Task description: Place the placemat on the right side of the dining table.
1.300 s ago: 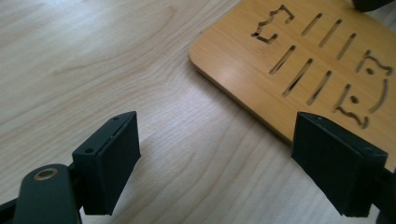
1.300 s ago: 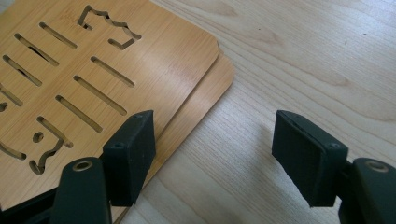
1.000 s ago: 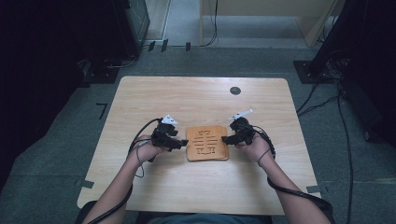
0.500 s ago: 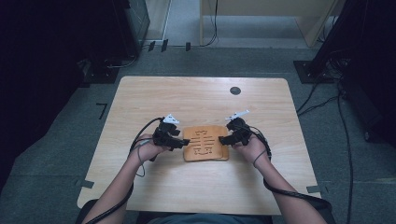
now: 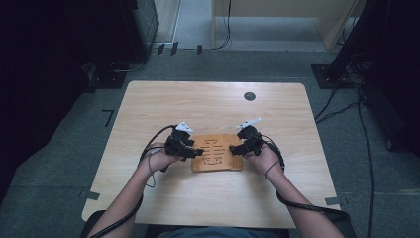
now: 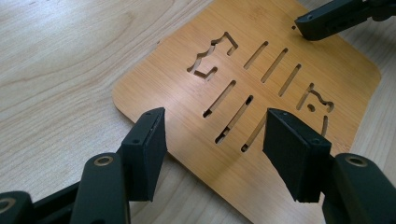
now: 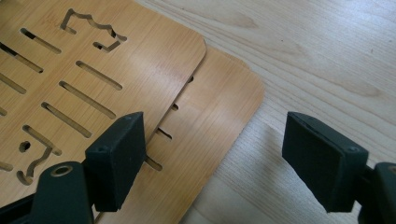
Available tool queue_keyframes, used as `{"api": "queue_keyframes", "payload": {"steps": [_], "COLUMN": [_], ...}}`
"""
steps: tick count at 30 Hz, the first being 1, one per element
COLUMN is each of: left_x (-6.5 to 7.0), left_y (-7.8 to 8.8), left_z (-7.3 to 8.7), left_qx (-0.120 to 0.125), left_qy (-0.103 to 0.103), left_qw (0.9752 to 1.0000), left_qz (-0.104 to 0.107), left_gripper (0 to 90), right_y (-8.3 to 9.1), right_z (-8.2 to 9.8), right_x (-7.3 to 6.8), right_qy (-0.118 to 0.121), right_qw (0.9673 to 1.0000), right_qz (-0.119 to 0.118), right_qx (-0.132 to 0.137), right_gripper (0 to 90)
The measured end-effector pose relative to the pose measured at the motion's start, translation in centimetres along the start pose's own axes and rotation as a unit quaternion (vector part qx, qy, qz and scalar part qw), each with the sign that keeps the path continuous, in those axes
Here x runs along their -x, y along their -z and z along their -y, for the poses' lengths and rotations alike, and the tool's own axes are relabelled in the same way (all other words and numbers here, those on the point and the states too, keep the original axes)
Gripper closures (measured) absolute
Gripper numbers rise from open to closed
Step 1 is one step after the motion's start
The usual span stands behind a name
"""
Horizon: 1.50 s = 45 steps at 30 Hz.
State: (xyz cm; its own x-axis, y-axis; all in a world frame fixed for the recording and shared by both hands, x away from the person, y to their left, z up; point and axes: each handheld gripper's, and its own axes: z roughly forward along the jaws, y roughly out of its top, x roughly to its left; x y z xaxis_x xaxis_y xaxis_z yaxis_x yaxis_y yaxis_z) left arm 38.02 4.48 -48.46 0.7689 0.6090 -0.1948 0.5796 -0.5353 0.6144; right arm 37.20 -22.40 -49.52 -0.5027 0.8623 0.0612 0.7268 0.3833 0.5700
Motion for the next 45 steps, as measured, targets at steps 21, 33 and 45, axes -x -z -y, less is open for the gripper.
{"api": "queue_keyframes", "payload": {"steps": [21,33,45], "left_x": [0.1,0.1,0.8], "left_y": [-0.1,0.0,-0.1], "left_z": [0.1,0.3,0.5], "left_qx": [-0.005,-0.005,-0.001], "left_qy": [-0.003,0.004,0.009], "left_qw": [1.0000,1.0000,0.9999], "left_qz": [0.001,0.000,-0.010], "left_gripper": [37.9,37.6,36.6], "right_y": [-0.3,0.6,0.4], "right_z": [-0.3,-0.9,-1.8], "right_x": [-0.9,-1.0,-2.3], "right_qy": [-0.009,-0.007,-0.001], "right_qw": [0.9999,0.9998,0.9998], "right_qz": [0.005,-0.012,-0.020], "right_qx": [0.000,0.013,0.007], "right_gripper": [20.6,23.5,27.0]}}
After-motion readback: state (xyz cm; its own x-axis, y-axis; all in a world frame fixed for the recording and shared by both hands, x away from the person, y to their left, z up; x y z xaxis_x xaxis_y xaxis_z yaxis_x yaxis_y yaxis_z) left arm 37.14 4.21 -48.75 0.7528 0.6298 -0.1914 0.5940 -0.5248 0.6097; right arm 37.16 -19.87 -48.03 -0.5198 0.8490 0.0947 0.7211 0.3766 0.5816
